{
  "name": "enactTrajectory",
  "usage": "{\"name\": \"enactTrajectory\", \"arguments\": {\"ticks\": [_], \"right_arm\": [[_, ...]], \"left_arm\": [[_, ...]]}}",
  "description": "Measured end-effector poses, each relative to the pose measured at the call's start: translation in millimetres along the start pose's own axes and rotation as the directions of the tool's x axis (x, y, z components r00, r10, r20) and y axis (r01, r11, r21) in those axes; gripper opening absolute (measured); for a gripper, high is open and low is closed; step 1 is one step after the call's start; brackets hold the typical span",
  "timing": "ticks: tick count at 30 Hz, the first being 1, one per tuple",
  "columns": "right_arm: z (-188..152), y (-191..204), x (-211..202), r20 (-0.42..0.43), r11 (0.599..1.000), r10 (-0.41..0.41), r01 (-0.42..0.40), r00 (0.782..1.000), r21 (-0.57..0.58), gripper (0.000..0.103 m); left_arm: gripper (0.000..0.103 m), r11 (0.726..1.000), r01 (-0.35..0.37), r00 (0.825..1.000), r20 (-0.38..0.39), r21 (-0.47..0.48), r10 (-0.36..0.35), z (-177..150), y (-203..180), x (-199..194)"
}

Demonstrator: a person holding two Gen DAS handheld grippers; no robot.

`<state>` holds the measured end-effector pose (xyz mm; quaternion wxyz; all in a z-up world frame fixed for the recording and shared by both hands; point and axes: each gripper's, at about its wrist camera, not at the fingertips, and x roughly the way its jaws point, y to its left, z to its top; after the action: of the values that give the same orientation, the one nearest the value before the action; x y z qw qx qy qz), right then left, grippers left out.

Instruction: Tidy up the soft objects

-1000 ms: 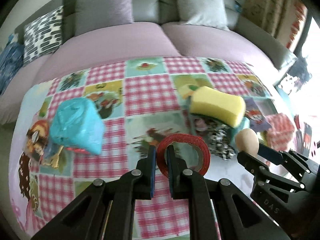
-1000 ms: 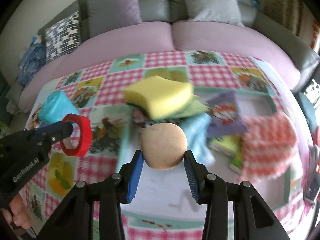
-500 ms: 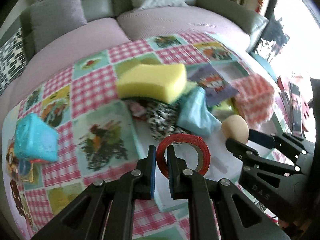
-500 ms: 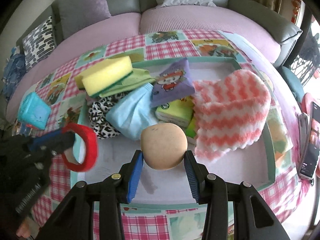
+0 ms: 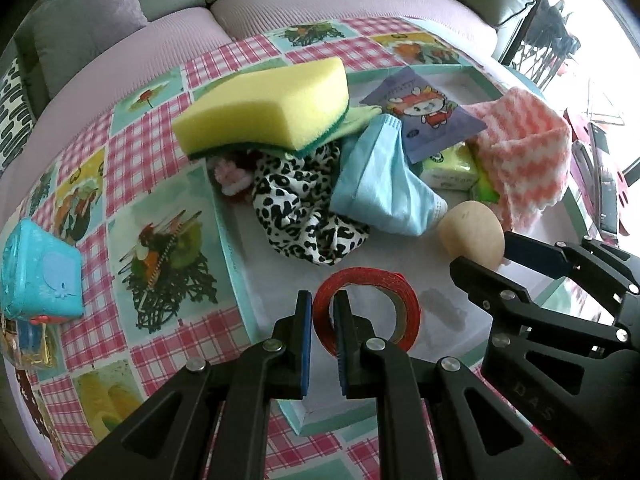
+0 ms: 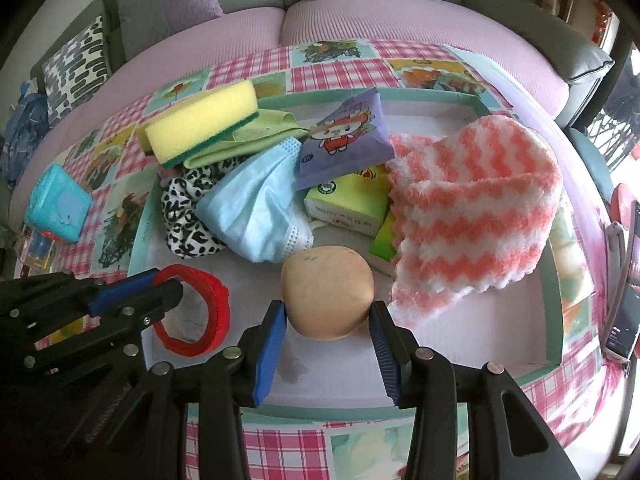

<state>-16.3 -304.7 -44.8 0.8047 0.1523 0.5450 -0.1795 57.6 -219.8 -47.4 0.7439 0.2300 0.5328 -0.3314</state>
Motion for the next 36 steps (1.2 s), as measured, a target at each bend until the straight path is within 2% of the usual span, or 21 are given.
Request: {"name": "enactTrajectory", "arguments": {"ticks": [10, 16, 21, 25, 27, 29, 33, 36], "right_arm": [[1, 0, 5, -0.017, 1.0, -0.001, 0.001, 1.0, -0.007, 0.047], [0, 1, 3, -0.014, 1.0, -0.008, 0.008, 1.0, -0.01, 0.047], [0, 3, -1, -0.01, 1.0, -0.008, 0.008, 1.0, -0.013, 0.048], [0, 5, -4, -0.01, 1.0, -0.009, 0.009, 1.0, -0.013, 0.06], [-2, 7, -6, -0.007, 1.0, -0.005, 0.005, 1.0, -0.015, 0.063], [-5, 9, -7, -0.004, 1.0, -0.003, 0.003, 1.0, -0.02, 0.07], [-12, 9, -9, 0.002, 1.0, -0.001, 0.001, 1.0, -0.012, 0.077], [-18, 11, -12, 0.008, 1.0, 0.02, -0.02, 1.0, -0.008, 0.089]], "left_arm": [[0.011, 1.0, -0.003, 1.0, -0.016, -0.003, 0.003, 0, -2, 4], [0.013, 0.999, 0.023, 1.0, -0.015, -0.029, -0.023, -1, 7, 1], [0.024, 0.997, 0.019, 1.0, 0.012, -0.069, -0.018, -1, 22, -11], [0.032, 0.991, 0.008, 0.999, 0.045, -0.134, -0.002, -10, 38, -22], [0.036, 0.983, -0.036, 0.998, 0.05, -0.18, 0.046, -17, 49, -25], [0.044, 0.973, -0.066, 0.996, 0.051, -0.221, 0.079, -23, 57, -27], [0.054, 0.948, -0.099, 0.992, 0.043, -0.302, 0.117, -34, 73, -25], [0.069, 0.929, -0.163, 0.983, 0.03, -0.332, 0.184, -44, 81, -23]]}}
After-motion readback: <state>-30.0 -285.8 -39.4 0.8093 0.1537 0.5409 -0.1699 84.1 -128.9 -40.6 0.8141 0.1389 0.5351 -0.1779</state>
